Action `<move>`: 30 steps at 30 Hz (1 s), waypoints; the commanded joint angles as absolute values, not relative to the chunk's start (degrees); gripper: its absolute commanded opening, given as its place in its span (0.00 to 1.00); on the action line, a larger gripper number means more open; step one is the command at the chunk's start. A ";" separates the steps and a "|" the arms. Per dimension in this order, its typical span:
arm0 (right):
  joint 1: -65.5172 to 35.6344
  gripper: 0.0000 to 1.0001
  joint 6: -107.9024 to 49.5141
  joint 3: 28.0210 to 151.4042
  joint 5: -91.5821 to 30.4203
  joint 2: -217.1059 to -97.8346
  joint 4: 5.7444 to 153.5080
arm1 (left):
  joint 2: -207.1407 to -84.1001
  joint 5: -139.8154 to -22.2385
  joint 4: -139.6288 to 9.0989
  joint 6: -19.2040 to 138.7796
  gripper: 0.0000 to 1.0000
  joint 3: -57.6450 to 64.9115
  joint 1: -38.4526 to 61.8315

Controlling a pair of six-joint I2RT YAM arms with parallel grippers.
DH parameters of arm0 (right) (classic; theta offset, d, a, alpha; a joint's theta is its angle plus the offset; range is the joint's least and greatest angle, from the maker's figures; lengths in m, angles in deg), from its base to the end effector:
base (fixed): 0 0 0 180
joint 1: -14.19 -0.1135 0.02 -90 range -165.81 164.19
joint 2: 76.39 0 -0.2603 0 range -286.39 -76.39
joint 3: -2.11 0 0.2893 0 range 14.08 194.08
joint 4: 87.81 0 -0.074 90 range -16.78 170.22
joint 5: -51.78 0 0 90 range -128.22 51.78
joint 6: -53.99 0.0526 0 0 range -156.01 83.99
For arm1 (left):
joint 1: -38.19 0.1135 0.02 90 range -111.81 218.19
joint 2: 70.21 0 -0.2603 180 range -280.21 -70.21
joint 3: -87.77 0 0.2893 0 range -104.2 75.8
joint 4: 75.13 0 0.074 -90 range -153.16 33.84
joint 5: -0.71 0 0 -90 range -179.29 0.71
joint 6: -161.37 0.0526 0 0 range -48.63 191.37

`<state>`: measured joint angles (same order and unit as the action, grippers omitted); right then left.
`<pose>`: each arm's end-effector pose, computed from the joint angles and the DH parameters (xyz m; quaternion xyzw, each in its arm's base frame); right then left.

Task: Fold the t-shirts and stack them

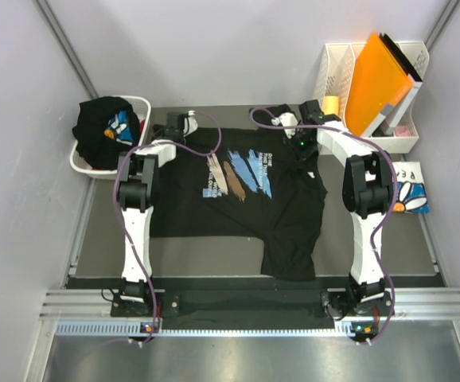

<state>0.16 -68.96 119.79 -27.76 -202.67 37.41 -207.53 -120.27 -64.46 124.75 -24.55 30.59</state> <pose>0.4987 0.1345 0.1677 -0.4055 0.8804 0.0498 0.2407 0.5689 -0.0486 0.0982 0.3300 0.8007 0.3900 0.3129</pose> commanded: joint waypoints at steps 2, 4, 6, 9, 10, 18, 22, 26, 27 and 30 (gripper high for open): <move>-0.49 0.00 -68.09 118.93 -26.53 -200.58 38.65 | -205.83 -126.46 -77.02 131.47 0.00 -22.46 30.45; -0.49 0.00 -68.09 118.50 -26.53 -200.14 38.74 | -205.31 -128.39 -79.49 132.36 0.00 -21.50 30.54; -0.49 0.00 -68.00 118.06 -26.53 -199.53 38.91 | -204.95 -129.80 -82.22 132.80 0.00 -21.93 30.54; -0.49 0.00 -68.00 116.74 -26.88 -198.56 39.61 | -203.11 -130.51 -81.46 130.70 0.00 -23.07 30.46; -0.49 0.00 -68.00 116.30 -27.32 -198.38 39.70 | -201.45 -128.94 -80.49 129.56 0.04 -22.99 30.37; -0.49 0.00 -66.33 115.05 -29.34 -196.36 45.51 | -186.60 -106.36 -63.44 117.16 0.23 -15.54 28.61; -0.49 0.00 -67.03 117.61 -29.69 -196.36 45.15 | -182.28 -100.98 -59.57 115.75 0.00 -13.14 28.43; -0.49 0.00 -67.56 118.93 -31.97 -196.36 47.43 | -183.33 -101.94 -59.45 117.68 0.00 -11.22 28.52; -0.49 0.00 -67.39 119.37 -33.03 -196.71 48.31 | -183.59 -102.29 -60.60 118.03 0.00 -10.77 28.52; -0.49 0.00 -67.39 119.63 -37.16 -198.38 52.52 | -185.78 -102.82 -61.93 118.83 0.00 -11.12 28.52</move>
